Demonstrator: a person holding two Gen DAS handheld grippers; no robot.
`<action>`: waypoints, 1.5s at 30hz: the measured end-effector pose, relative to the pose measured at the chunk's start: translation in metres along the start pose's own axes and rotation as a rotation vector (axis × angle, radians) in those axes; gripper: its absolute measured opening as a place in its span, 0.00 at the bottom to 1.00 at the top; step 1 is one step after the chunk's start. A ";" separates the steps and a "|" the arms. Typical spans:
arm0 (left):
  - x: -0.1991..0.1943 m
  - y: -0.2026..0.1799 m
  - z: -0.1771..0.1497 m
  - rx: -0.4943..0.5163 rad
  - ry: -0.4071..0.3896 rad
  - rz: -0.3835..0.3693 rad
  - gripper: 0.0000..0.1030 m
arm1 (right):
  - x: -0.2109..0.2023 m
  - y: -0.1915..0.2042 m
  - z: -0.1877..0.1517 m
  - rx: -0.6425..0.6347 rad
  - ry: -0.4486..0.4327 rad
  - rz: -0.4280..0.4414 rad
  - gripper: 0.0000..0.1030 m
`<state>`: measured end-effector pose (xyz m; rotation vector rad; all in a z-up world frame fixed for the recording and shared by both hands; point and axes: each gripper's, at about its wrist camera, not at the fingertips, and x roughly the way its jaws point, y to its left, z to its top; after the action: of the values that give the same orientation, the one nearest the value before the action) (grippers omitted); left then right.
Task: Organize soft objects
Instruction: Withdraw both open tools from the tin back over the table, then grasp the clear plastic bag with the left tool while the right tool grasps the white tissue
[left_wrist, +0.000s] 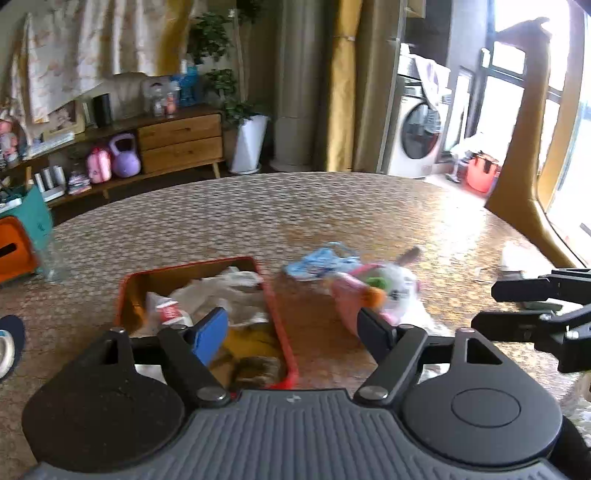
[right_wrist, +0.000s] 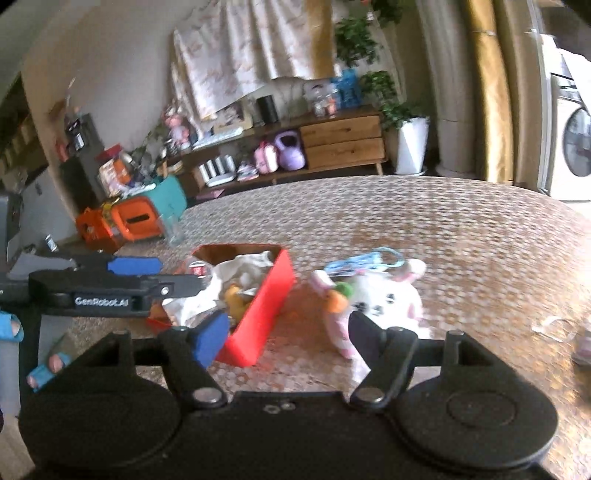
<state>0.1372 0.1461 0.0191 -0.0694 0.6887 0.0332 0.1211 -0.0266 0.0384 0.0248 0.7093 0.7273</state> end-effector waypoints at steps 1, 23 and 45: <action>-0.001 -0.006 0.000 -0.002 -0.001 -0.008 0.77 | -0.006 -0.005 -0.002 0.005 -0.008 -0.010 0.69; 0.039 -0.120 -0.015 -0.042 0.059 -0.186 1.00 | -0.098 -0.133 -0.057 0.145 -0.087 -0.253 0.92; 0.122 -0.201 -0.041 -0.023 0.176 -0.018 1.00 | -0.040 -0.279 -0.043 0.194 0.022 -0.413 0.92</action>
<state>0.2160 -0.0564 -0.0794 -0.1017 0.8632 0.0181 0.2419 -0.2720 -0.0428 0.0459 0.7738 0.2624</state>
